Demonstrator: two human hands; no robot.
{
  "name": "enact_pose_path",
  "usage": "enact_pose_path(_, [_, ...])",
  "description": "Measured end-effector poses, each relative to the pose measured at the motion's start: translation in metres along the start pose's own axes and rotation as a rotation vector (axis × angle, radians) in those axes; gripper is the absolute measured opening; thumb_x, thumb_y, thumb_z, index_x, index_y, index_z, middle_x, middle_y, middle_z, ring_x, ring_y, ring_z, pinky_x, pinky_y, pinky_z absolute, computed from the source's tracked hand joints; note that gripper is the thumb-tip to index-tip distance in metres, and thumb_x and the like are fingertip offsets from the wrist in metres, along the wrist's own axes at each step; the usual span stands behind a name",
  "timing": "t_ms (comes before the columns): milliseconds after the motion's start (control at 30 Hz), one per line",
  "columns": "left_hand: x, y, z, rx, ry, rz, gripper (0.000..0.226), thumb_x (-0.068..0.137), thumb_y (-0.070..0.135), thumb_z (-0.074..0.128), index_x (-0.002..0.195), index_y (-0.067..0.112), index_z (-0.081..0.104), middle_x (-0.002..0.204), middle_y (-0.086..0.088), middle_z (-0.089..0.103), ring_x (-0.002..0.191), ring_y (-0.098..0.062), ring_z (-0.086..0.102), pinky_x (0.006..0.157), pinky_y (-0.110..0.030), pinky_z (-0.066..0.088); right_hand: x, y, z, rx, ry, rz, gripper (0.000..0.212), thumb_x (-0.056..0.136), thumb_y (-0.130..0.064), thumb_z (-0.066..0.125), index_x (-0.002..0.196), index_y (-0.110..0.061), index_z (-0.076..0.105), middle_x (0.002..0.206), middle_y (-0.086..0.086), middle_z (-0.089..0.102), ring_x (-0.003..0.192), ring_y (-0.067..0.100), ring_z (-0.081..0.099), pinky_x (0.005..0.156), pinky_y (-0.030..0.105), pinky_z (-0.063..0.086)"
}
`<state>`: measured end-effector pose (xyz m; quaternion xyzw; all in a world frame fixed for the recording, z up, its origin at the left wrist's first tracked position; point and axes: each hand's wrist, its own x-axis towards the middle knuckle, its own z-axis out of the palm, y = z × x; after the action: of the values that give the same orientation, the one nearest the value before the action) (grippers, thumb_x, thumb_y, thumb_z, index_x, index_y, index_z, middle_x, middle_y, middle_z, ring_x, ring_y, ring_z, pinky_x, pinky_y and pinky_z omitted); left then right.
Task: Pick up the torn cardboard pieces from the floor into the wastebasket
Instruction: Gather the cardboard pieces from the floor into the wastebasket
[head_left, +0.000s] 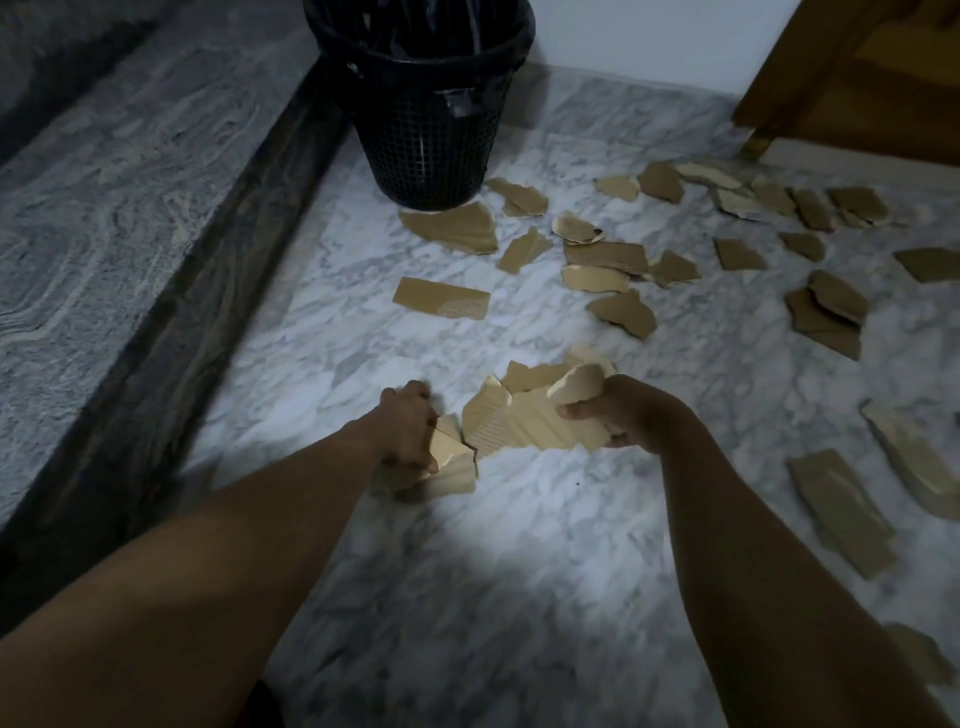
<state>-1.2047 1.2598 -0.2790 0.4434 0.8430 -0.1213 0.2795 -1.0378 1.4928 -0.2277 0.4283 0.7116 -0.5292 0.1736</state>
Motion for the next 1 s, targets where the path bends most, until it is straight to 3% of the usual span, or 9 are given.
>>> enact_pose_path(133, [-0.005, 0.005, -0.007, -0.347, 0.004, -0.063, 0.061, 0.070, 0.033, 0.086, 0.117, 0.015, 0.051, 0.120, -0.007, 0.058, 0.104, -0.023, 0.055, 0.081, -0.029, 0.045, 0.012, 0.005, 0.001, -0.001, 0.112, 0.005, 0.054, 0.077, -0.039, 0.084, 0.121, -0.017, 0.064, 0.107, 0.003, 0.068, 0.090, 0.018, 0.061, 0.072, 0.030, 0.047])
enact_pose_path(233, [-0.001, 0.009, -0.016, -0.653, -0.021, -0.045, 0.086, 0.072, 0.024, 0.087, 0.136, 0.013, 0.031, 0.126, 0.002, 0.047, 0.107, -0.021, 0.052, 0.085, -0.031, 0.046, 0.036, 0.005, 0.027, -0.174, 0.274, 0.046, 0.096, 0.067, -0.056, 0.085, 0.143, -0.010, 0.047, 0.137, 0.010, 0.053, 0.119, 0.025, 0.058, 0.096, 0.039, 0.053])
enact_pose_path(333, [0.015, 0.023, -0.023, -0.737, 0.000, -0.034, 0.109, 0.072, 0.026, 0.086, 0.153, 0.017, 0.014, 0.142, -0.003, 0.045, 0.124, -0.026, 0.049, 0.096, -0.032, 0.043, 0.038, 0.004, 0.051, -0.354, 0.407, 0.091, 0.090, 0.081, -0.053, 0.076, 0.150, -0.014, 0.033, 0.144, 0.013, 0.035, 0.133, 0.033, 0.041, 0.106, 0.045, 0.042])
enact_pose_path(467, [0.032, 0.043, -0.027, -0.437, 0.100, -0.033, 0.085, 0.075, 0.045, 0.078, 0.142, 0.013, 0.037, 0.138, -0.007, 0.047, 0.122, -0.026, 0.047, 0.099, -0.031, 0.034, 0.033, 0.011, 0.061, -0.411, 0.460, 0.038, 0.063, 0.081, -0.043, 0.078, 0.134, -0.023, 0.050, 0.138, 0.012, 0.045, 0.130, 0.035, 0.044, 0.107, 0.053, 0.037])
enact_pose_path(533, [0.035, 0.048, -0.029, -0.318, 0.084, -0.036, 0.065, 0.081, 0.053, 0.069, 0.128, 0.012, 0.051, 0.124, -0.006, 0.051, 0.110, -0.021, 0.047, 0.096, -0.030, 0.029, 0.038, 0.017, 0.059, -0.295, 0.427, -0.092, 0.053, 0.080, -0.028, 0.081, 0.126, -0.023, 0.055, 0.125, 0.006, 0.059, 0.120, 0.031, 0.056, 0.103, 0.048, 0.044])
enact_pose_path(633, [0.037, 0.052, -0.029, -0.329, 0.076, -0.092, 0.060, 0.084, 0.057, 0.064, 0.122, 0.011, 0.055, 0.106, -0.004, 0.049, 0.098, -0.018, 0.038, 0.091, -0.029, 0.028, 0.037, 0.018, 0.044, -0.020, 0.332, -0.227, 0.060, 0.076, -0.005, 0.082, 0.128, -0.015, 0.053, 0.110, 0.000, 0.062, 0.105, 0.023, 0.063, 0.086, 0.033, 0.053])
enact_pose_path(733, [0.034, 0.058, -0.035, -0.431, 0.127, -0.125, 0.044, 0.094, 0.052, 0.053, 0.121, 0.017, 0.059, 0.122, -0.003, 0.058, 0.108, -0.018, 0.049, 0.090, -0.028, 0.029, 0.037, 0.016, 0.020, 0.095, 0.244, -0.231, 0.041, 0.081, -0.005, 0.079, 0.120, -0.011, 0.068, 0.100, 0.001, 0.067, 0.093, 0.017, 0.064, 0.068, 0.024, 0.049])
enact_pose_path(867, [0.042, 0.052, -0.028, -0.576, 0.063, -0.178, 0.073, 0.077, 0.035, 0.081, 0.133, 0.005, 0.045, 0.132, -0.011, 0.054, 0.118, -0.028, 0.054, 0.088, -0.030, 0.045, 0.040, 0.011, -0.012, 0.349, 0.166, -0.103, 0.015, 0.087, -0.018, 0.078, 0.098, -0.020, 0.067, 0.091, -0.003, 0.067, 0.085, 0.013, 0.062, 0.068, 0.029, 0.049])
enact_pose_path(1000, [0.045, 0.043, -0.022, -0.651, 0.000, -0.175, 0.083, 0.074, 0.033, 0.084, 0.139, 0.008, 0.038, 0.135, -0.008, 0.052, 0.120, -0.027, 0.053, 0.093, -0.034, 0.048, 0.054, 0.012, -0.032, 0.557, 0.159, -0.053, 0.037, 0.088, -0.025, 0.077, 0.119, -0.007, 0.067, 0.101, 0.002, 0.069, 0.086, 0.016, 0.065, 0.067, 0.029, 0.047])
